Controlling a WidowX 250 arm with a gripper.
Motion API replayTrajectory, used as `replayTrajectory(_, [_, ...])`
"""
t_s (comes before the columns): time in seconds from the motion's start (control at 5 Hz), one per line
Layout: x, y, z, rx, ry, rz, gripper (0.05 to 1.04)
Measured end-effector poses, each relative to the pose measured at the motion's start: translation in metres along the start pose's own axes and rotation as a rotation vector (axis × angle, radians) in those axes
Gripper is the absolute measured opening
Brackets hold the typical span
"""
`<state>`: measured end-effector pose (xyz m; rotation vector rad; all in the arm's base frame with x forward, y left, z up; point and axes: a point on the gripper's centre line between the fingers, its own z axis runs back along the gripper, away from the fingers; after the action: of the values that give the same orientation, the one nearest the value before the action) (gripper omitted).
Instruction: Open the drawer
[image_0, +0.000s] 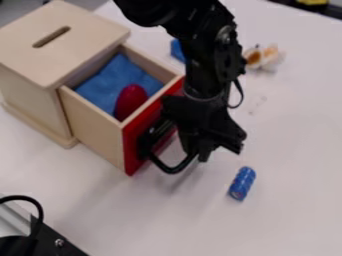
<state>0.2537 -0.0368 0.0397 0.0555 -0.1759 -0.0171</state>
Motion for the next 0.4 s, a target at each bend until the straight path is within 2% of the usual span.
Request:
replayTrajectory(0.2, [0.001, 0.004, 0.002, 0.025, -0.003, 0.02, 0.702])
replayTrajectory(0.4, [0.002, 0.01, 0.014, 0.053, -0.026, 0.032, 0.972])
